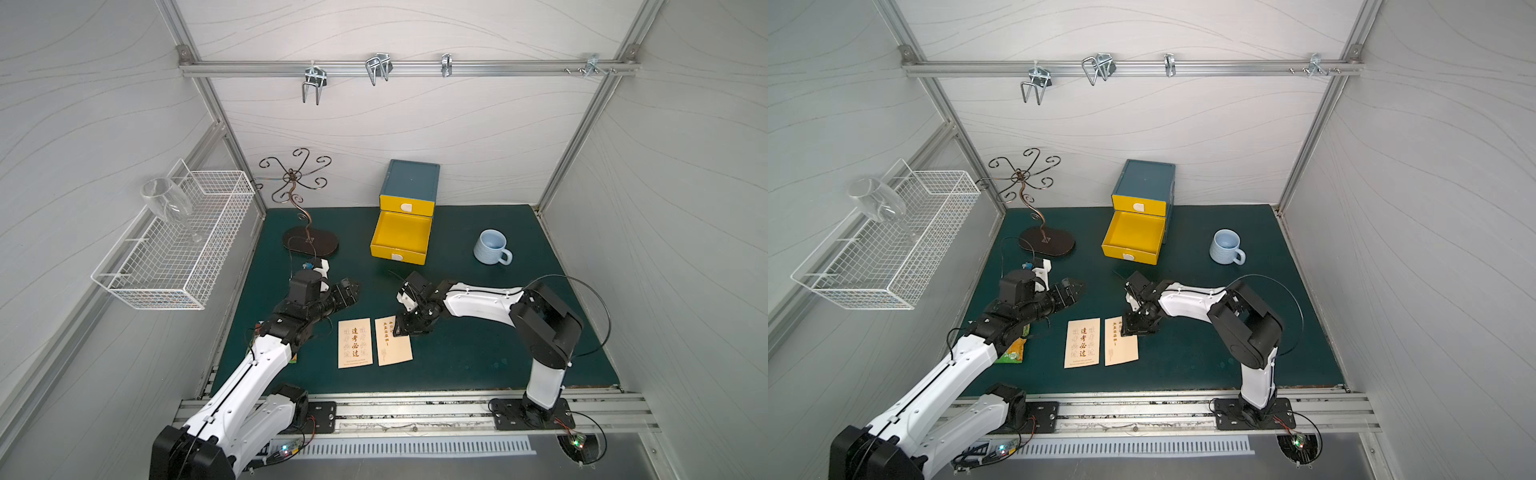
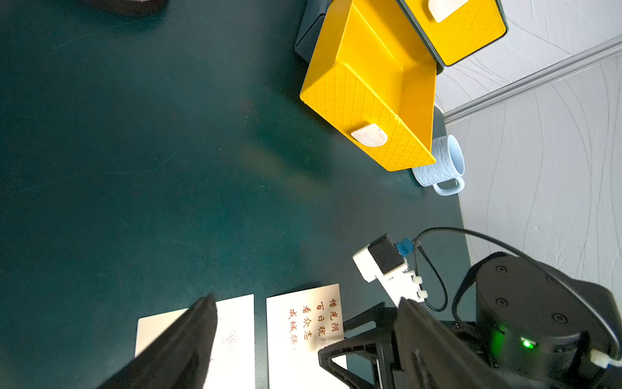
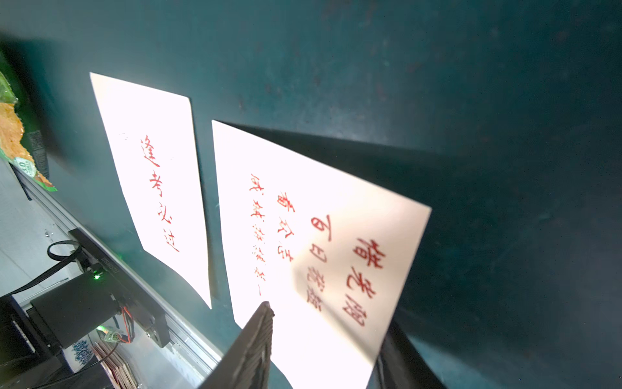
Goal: Take the postcards out of the drawer
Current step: Place the postcard at the center of the board.
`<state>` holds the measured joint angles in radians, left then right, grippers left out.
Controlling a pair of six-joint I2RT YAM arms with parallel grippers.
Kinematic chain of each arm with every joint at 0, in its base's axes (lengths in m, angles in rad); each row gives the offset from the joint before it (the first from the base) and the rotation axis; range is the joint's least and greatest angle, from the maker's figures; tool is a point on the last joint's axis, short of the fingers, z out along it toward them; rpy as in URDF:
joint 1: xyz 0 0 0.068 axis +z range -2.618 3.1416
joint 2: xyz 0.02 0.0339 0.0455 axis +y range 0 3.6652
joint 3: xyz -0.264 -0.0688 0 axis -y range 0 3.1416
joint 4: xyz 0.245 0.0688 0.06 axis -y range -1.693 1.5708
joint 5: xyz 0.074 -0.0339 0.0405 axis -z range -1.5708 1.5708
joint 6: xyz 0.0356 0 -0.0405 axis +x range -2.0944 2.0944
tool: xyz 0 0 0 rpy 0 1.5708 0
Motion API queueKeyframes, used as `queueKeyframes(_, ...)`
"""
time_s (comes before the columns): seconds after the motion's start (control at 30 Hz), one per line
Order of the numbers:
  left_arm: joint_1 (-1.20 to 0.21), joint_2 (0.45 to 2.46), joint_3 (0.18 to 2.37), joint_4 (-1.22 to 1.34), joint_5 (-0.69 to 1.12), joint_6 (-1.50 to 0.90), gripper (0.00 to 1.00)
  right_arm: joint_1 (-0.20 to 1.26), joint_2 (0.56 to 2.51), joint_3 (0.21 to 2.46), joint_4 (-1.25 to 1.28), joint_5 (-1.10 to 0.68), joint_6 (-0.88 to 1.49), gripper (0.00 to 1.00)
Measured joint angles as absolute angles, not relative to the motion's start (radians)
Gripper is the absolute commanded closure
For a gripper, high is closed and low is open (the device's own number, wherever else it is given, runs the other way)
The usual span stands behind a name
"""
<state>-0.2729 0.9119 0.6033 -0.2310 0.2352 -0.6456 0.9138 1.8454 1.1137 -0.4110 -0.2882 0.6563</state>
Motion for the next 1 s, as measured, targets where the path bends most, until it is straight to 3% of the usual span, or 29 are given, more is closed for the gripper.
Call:
queueKeyframes(0.53, -0.273, 0.912, 0.603, -0.238, 0.248, -0.645, 0.11, 0.914, 1.773, 1.086, -0.524, -0.208, 0.656, 0.45)
queueKeyframes(0.83, -0.273, 0.923, 0.603, -0.237, 0.332, -0.685, 0.11, 0.901, 1.536, 1.08, -0.56, -0.193, 0.619, 0.44)
queueKeyframes(1.0, -0.273, 0.928, 0.603, -0.237, 0.375, -0.69, 0.11, 0.779, 1.411, 1.111, -0.585, -0.232, 0.569, 0.44)
